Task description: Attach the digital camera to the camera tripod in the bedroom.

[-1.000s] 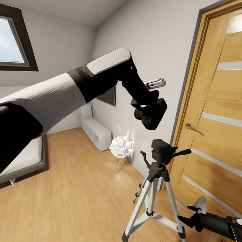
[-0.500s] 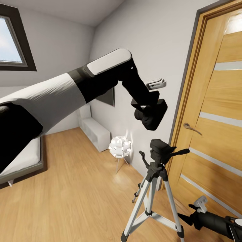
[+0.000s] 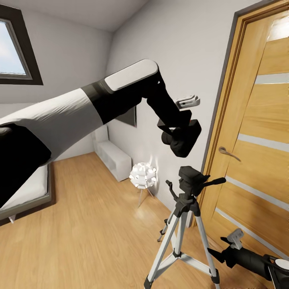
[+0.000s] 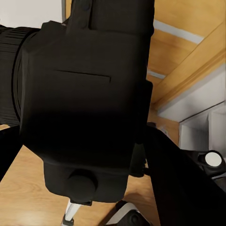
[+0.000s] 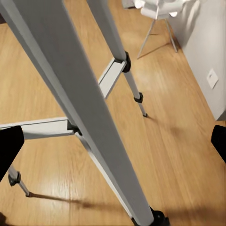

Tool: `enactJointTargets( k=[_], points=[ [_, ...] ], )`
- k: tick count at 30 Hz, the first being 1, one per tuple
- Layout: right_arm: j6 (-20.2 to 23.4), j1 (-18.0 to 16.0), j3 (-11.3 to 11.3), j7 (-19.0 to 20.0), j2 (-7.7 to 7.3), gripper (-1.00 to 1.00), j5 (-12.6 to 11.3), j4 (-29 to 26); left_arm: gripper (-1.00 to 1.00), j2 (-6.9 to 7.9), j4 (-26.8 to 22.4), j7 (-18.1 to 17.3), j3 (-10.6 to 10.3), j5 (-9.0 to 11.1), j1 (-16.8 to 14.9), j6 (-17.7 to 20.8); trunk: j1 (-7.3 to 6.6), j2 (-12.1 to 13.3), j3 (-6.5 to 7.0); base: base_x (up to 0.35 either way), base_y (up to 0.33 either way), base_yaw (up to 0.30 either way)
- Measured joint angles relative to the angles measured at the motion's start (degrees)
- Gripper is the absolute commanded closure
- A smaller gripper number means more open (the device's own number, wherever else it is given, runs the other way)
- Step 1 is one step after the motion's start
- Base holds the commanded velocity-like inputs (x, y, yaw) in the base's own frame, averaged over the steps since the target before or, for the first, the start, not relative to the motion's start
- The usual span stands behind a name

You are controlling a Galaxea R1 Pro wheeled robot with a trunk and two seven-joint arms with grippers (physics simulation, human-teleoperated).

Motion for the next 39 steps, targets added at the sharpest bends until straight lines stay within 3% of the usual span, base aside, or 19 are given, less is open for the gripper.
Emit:
enactJointTargets(
  k=[10,25,32,39],
  points=[
    [0.17,-0.03,0.04,0.10,0.12,-1.00,-0.11,-0.39,1.00,0.29,0.08,-0.24,-3.55,0.14,0.03,0.00,0.00,0.00,0.18,0.000,0.000,-0.203],
    [0.22,-0.04,0.10,0.10,0.37,-1.00,-0.17,-0.43,1.00,0.73,1.87,-3.36,-4.79,0.36,-0.29,0.00,0.00,0.00,0.57,0.000,0.000,-0.242],
    [-0.02,-0.19,0.15,0.26,1.74,-1.00,-0.29,-0.34,1.00,0.76,1.74,-3.97,-5.02,0.38,-0.59,0.00,0.00,0.00,0.64,0.000,0.000,-0.086],
    [-0.28,-2.30,1.07,0.85,4.71,-1.00,-1.61,0.06,1.00,0.77,1.58,-4.14,-5.14,0.38,-0.79,0.00,0.00,0.00,0.66,0.000,0.000,-0.023]
  ],
)
